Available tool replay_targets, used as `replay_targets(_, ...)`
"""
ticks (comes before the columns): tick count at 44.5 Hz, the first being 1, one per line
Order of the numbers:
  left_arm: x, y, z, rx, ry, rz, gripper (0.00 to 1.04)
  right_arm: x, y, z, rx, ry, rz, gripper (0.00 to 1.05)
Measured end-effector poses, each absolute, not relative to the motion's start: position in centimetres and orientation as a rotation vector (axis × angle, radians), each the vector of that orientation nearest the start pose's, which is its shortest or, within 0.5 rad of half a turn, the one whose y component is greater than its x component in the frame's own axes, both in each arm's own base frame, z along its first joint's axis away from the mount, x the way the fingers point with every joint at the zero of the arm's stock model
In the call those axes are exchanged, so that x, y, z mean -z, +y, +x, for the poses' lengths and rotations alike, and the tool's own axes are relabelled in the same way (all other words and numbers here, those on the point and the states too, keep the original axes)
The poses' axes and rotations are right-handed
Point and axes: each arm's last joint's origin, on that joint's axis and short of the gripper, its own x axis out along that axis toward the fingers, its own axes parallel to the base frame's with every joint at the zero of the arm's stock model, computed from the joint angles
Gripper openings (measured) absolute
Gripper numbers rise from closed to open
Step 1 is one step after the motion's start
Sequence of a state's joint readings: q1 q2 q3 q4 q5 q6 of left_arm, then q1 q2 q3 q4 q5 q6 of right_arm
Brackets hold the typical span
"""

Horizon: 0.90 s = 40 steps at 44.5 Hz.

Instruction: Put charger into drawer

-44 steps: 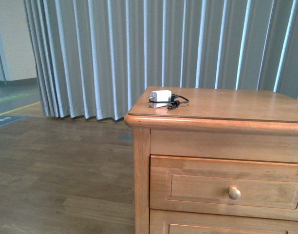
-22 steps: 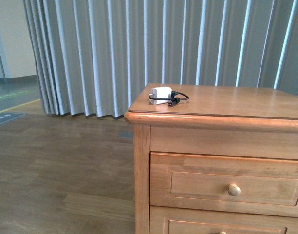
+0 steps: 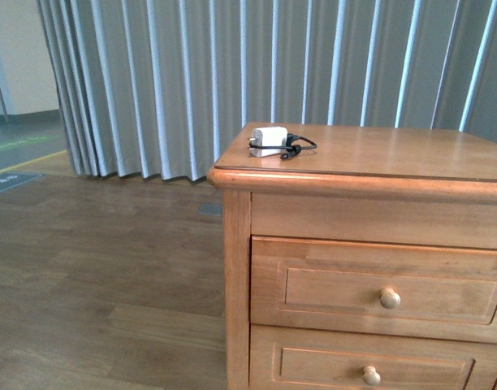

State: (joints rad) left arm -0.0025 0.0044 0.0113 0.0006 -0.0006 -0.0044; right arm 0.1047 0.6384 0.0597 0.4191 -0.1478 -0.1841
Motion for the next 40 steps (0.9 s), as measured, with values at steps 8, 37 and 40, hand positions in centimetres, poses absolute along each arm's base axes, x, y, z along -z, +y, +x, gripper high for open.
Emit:
replay_targets(8, -16.7, 0.0, 9.7, 0.002, -0.007, -0.004, 0.99, -15.3, 3.4, 17.7, -0.224, 0.196, -0.216, 0.96)
replay_targets(37, -16.7, 0.0, 9.7, 0.002, -0.007, -0.004, 0.99, -8.3, 7.9, 30.3, -0.063, 0.271, -0.243, 0.96)
replay_targets(40, -16.7, 0.0, 9.7, 0.002, -0.007, -0.004, 0.99, -7.6, 8.2, 31.5, -0.049, 0.264, -0.243, 0.96)
